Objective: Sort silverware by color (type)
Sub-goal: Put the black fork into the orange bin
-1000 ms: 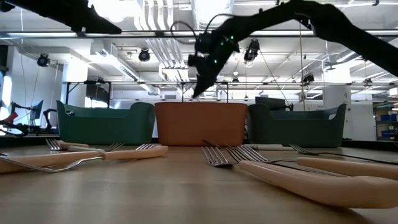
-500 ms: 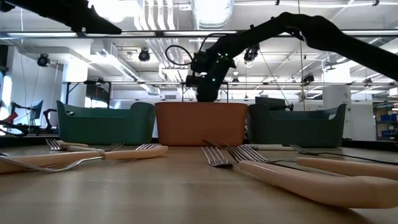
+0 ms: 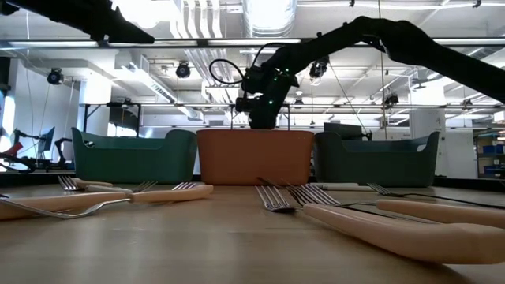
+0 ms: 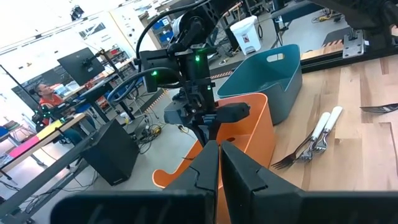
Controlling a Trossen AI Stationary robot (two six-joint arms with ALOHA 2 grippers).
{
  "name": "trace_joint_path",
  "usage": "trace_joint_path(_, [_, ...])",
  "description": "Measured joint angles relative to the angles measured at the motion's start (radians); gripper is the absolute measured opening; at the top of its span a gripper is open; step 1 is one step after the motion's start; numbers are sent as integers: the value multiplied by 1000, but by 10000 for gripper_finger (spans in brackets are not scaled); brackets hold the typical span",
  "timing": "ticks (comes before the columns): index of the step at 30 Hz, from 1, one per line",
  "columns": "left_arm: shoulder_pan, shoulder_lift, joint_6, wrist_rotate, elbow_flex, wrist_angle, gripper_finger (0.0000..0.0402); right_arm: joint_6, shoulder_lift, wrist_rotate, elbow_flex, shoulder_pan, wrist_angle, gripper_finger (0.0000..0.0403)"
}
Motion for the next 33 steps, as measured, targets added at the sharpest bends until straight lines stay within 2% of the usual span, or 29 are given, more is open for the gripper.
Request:
trace_joint_path(8, [0, 1, -2, 0, 0, 28, 0, 72, 0, 36, 0, 2, -11, 9])
trace_joint_path(19, [0, 2, -107, 1, 0, 32, 0, 87, -1, 37, 0, 3, -29, 9])
trace_joint_path(28, [0, 2, -134, 1, 0, 32, 0, 132, -1, 34, 0, 13, 109, 9])
trace_joint_path(33, [0, 2, -148, 2, 0, 33, 0, 126, -2, 34, -5, 20, 114, 9])
